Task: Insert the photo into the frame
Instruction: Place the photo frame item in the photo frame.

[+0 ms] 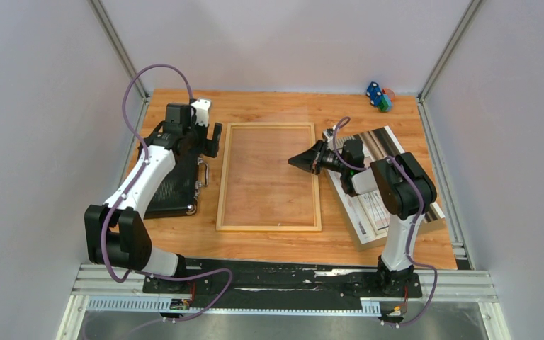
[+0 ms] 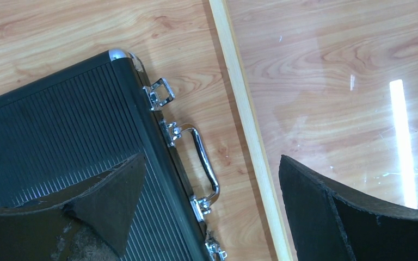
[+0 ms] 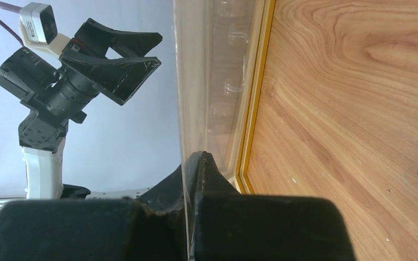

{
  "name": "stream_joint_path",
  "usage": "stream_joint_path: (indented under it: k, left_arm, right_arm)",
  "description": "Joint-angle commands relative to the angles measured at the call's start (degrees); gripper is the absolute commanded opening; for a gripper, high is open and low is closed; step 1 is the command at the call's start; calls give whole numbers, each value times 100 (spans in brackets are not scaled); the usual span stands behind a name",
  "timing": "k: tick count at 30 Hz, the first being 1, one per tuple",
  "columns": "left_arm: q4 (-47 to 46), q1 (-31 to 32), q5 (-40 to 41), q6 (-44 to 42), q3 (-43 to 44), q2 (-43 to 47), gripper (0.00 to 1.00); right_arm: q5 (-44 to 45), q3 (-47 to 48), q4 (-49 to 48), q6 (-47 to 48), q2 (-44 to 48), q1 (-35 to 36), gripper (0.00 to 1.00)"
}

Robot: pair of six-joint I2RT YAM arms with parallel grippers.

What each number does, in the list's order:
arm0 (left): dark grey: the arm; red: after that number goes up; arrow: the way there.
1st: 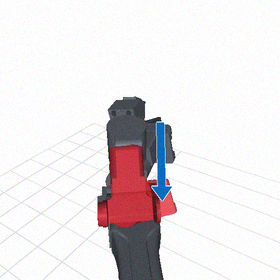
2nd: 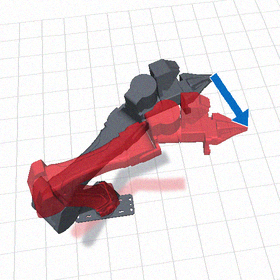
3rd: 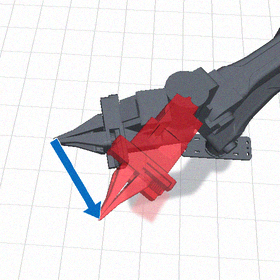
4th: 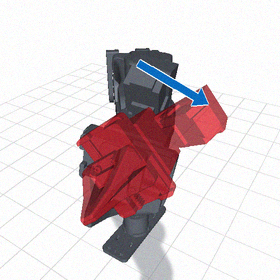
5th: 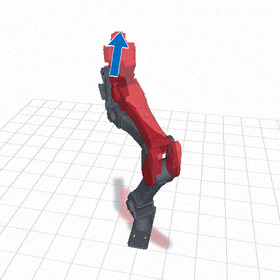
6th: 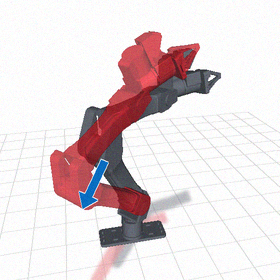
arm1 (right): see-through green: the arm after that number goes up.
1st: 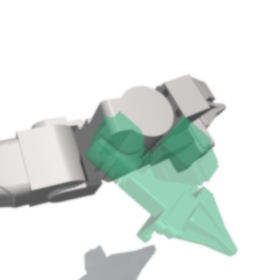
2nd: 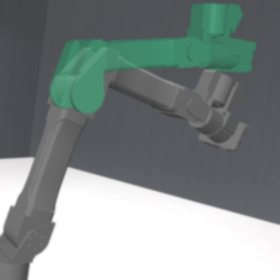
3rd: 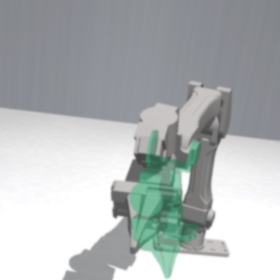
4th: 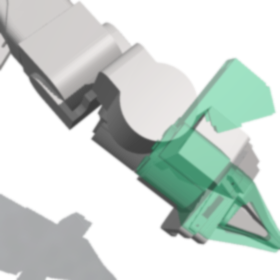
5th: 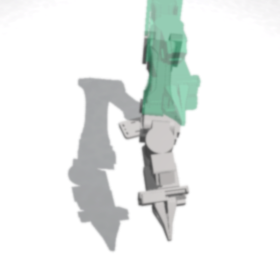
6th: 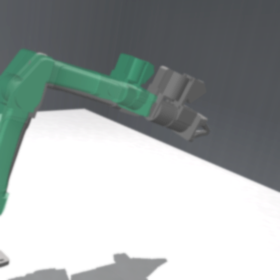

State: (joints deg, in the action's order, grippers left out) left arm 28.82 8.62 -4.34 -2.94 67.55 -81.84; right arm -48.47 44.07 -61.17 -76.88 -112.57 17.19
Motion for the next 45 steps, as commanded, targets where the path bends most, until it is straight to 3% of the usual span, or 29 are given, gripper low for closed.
stream_joint_path:
  k: [1, 27, 45]
  left_arm:
    - [-212, -27, 38, -73, -43, 237, 100]
    - [-306, -32, 49, -93, -187, 254, 100]
    - [-331, -27, 21, -93, -266, 265, 100]
  right_arm:
    - [6, 90, -431, -63, -94, 29, 0]
    - [-100, 222, -482, 36, -305, 22, 0]
    - [-176, 241, -434, 601, -374, 11, 0]
